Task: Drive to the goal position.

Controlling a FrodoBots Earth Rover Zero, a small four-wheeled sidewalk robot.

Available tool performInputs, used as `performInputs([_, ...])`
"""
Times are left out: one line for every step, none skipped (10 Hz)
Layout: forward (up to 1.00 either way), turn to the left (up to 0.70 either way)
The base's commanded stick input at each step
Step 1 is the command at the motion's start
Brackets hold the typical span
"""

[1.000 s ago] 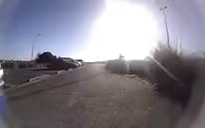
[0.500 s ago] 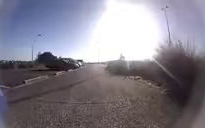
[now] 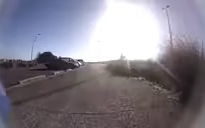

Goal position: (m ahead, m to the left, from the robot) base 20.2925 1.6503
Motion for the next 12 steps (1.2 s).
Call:
performInputs([0.7,0.0])
performInputs([0.7,0.0])
performInputs([0.7,0.0])
performInputs([0.7,0.0])
performInputs([0.7,0.0])
performInputs([0.7,0.0])
performInputs([0.7,0.0])
performInputs([0.7,0.0])
performInputs([0.7,0.0])
performInputs([0.7,0.0])
performInputs([0.7,0.0])
performInputs([0.7,0.0])
